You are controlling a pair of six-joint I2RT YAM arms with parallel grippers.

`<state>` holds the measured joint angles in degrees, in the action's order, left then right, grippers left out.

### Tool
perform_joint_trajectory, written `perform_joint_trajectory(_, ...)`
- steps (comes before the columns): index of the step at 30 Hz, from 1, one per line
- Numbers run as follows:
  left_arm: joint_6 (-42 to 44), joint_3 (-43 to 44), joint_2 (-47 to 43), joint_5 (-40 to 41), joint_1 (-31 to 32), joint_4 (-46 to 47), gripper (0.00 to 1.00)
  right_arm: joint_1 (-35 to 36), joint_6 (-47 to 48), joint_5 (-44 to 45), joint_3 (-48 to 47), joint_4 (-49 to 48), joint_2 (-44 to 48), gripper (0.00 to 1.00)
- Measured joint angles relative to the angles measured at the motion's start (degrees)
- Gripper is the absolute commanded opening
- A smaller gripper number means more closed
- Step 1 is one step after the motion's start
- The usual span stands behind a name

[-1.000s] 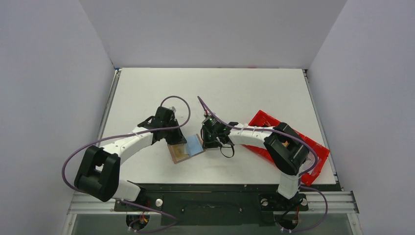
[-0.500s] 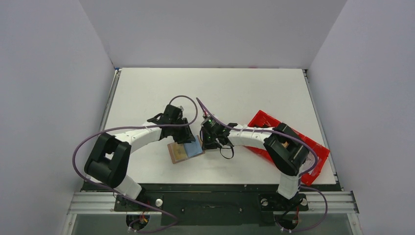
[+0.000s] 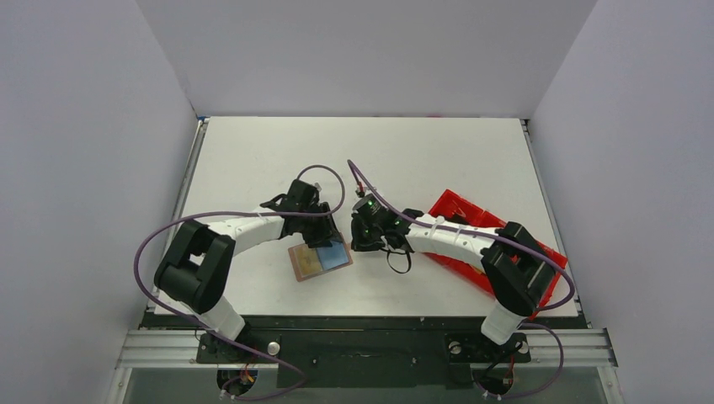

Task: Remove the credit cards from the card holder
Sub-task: Remove the credit card from the card holder.

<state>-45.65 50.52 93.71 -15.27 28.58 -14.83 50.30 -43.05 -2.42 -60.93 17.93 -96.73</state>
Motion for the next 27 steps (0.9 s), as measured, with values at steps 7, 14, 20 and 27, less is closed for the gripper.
perform_joint_trajectory(7, 0.1, 1.3, 0.1, 0.0, 0.0, -0.3, 0.40, 0.1, 0.3, 0.6, -0.9, 2.2, 0.5, 0.12)
perform_joint_trajectory(14, 1.2, 2.6, -2.5, 0.3, -1.3, -2.4, 0.40, 1.4, 1.0, 0.7, -5.1, 4.0, 0.3, 0.12)
perform_joint_trajectory(20, 2.1, 2.7, -5.8, 0.7, -3.6, -4.2, 0.40, 3.2, 1.9, 0.8, -9.4, 5.3, -0.6, 0.13)
perform_joint_trajectory(27, 3.3, 1.9, -8.5, 1.4, -7.5, -5.8, 0.40, 6.5, 2.8, 1.0, -14.9, 7.2, -5.4, 0.14)
